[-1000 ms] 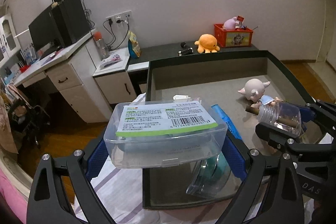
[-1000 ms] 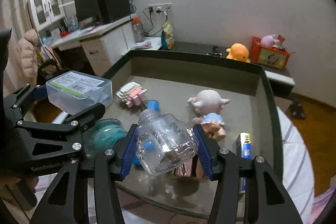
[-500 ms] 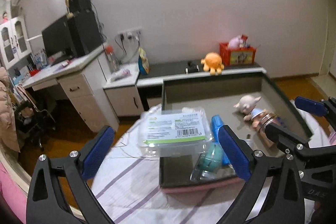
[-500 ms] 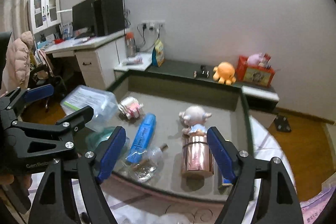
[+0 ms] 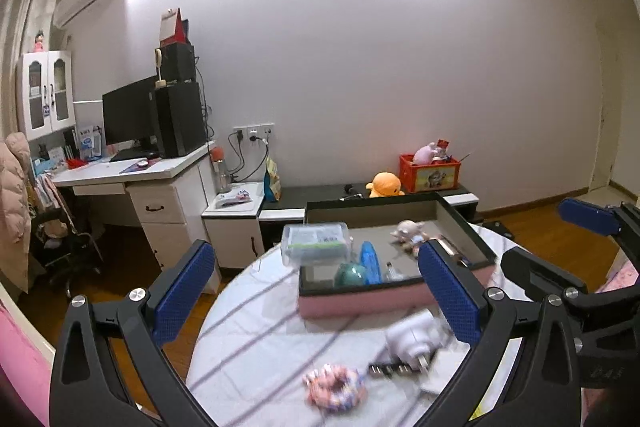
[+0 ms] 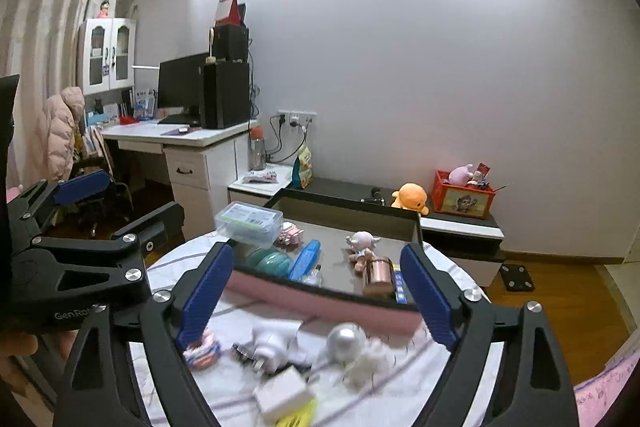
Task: Organize rigid objects
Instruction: 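Withdraw both tools from the box toward the block figure and charger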
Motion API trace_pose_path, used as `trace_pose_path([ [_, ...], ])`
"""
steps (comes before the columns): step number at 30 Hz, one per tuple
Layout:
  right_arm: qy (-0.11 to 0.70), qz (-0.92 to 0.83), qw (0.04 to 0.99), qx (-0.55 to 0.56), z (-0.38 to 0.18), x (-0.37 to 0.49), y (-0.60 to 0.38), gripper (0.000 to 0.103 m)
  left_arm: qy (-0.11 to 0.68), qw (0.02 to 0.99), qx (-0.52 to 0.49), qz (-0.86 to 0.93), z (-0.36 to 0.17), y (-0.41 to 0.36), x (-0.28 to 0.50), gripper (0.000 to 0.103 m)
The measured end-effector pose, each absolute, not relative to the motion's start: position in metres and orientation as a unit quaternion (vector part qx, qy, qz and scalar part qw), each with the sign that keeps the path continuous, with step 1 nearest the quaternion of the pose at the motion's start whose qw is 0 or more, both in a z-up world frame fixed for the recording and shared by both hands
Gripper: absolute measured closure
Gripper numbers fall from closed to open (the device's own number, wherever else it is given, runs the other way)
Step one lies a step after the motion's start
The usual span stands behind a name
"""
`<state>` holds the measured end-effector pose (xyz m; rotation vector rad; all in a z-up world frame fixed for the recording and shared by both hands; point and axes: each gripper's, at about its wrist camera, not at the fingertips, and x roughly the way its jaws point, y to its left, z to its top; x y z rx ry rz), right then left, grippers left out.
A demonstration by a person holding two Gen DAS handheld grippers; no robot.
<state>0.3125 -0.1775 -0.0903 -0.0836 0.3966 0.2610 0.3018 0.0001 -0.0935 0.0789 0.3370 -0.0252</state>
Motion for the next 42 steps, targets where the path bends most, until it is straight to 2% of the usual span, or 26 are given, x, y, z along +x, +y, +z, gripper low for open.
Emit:
trace_pose_path([
  [10,0.175,0.097,0.979,-0.049,-0.106,0.235,-0.186,0.013,0.180,0.983,0.037,-0.025,-0.122,0.000,0.230,0.000],
  [19,0.183,0.079,0.979,-0.038,-0.122,0.212,-0.193,0.013,0.192,0.980,0.032,-0.027,-0.142,0.002,0.213,0.000],
  [28,0.219,0.078,0.972,-0.037,-0.147,0.223,-0.191,0.013,0.235,0.971,0.032,-0.021,-0.167,0.016,0.229,0.000],
  [42,0.347,0.098,0.931,-0.057,-0.220,0.309,-0.164,0.013,0.336,0.941,0.025,-0.033,-0.225,0.021,0.281,0.000],
])
